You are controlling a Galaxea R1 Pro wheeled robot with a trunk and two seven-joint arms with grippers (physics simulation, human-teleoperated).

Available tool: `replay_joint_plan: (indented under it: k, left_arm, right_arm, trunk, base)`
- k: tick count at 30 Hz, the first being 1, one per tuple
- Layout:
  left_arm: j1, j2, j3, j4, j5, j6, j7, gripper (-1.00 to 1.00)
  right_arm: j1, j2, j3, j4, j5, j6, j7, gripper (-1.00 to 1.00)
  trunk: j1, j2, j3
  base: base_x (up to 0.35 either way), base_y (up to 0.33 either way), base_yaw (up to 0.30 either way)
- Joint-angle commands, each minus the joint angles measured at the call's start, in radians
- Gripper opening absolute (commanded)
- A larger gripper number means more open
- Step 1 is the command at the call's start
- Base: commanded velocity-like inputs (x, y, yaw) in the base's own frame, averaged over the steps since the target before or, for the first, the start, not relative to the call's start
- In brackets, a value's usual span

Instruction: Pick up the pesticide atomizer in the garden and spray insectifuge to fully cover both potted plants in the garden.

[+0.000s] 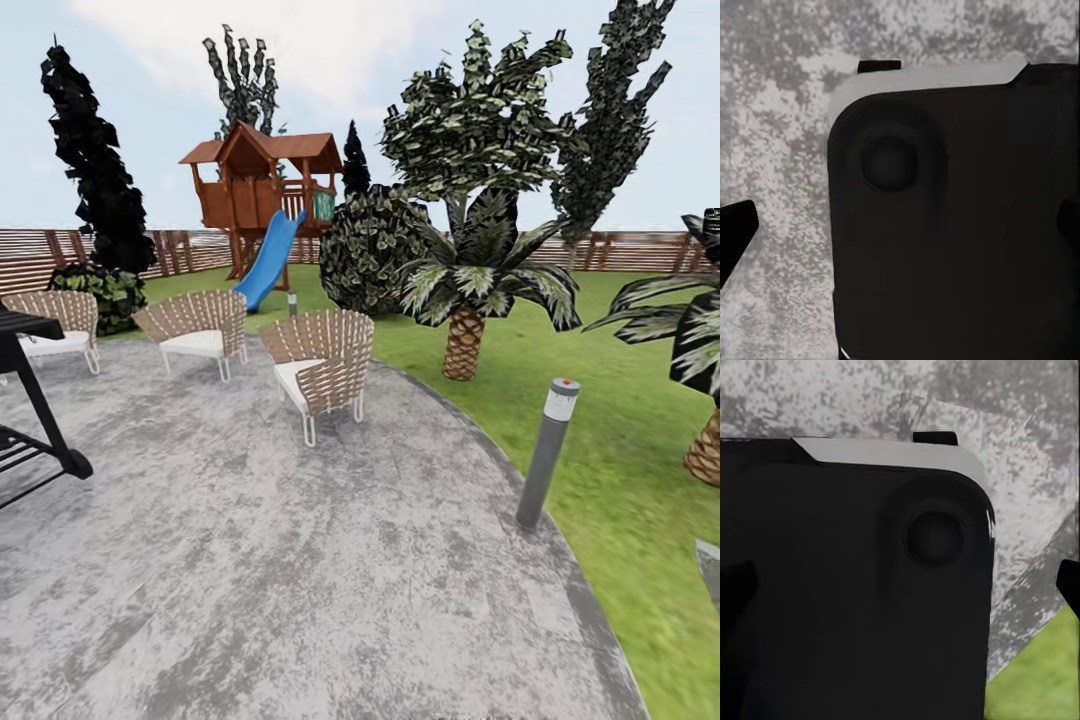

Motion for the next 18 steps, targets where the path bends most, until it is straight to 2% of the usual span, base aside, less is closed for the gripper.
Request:
replay_joint_plan:
  k: [1,6,12,15,18]
  left_arm:
    - [0.0,0.001,0.0,-0.025,0.0,0.001,0.0,1.0]
    - [-0.004,0.006,0.0,-0.098,-0.003,-0.01,0.0,1.0]
    - [-0.021,0.021,0.002,-0.123,-0.005,-0.115,0.002,1.0]
    - [-0.064,0.026,0.004,-0.125,-0.005,-0.144,0.003,1.0]
    - [-0.111,0.026,0.004,-0.126,-0.006,-0.153,0.002,1.0]
  right_arm:
    - [-0.001,-0.009,-0.001,-0.013,0.0,-0.001,0.0,1.0]
    - [-0.001,-0.047,-0.001,-0.081,-0.001,-0.001,-0.001,1.0]
    - [-0.001,-0.094,-0.001,-0.164,-0.001,-0.024,-0.001,1.0]
    - [-0.001,-0.111,-0.001,-0.213,0.0,-0.08,-0.001,1.0]
    - [-0.001,-0.114,-0.001,-0.255,0.0,-0.136,-0.001,1.0]
  trunk:
    - [0.0,0.0,-0.001]
    - [0.0,0.0,-0.001]
    - [0.0,0.0,-0.001]
    - [0.0,0.0,-0.001]
    - [0.0,0.0,-0.001]
  base:
    - [0.0,0.0,-0.299]
    - [0.0,0.0,-0.3]
    - [0.0,0.0,-0.3]
    - [0.0,0.0,-0.297]
    - [0.0,0.0,-0.247]
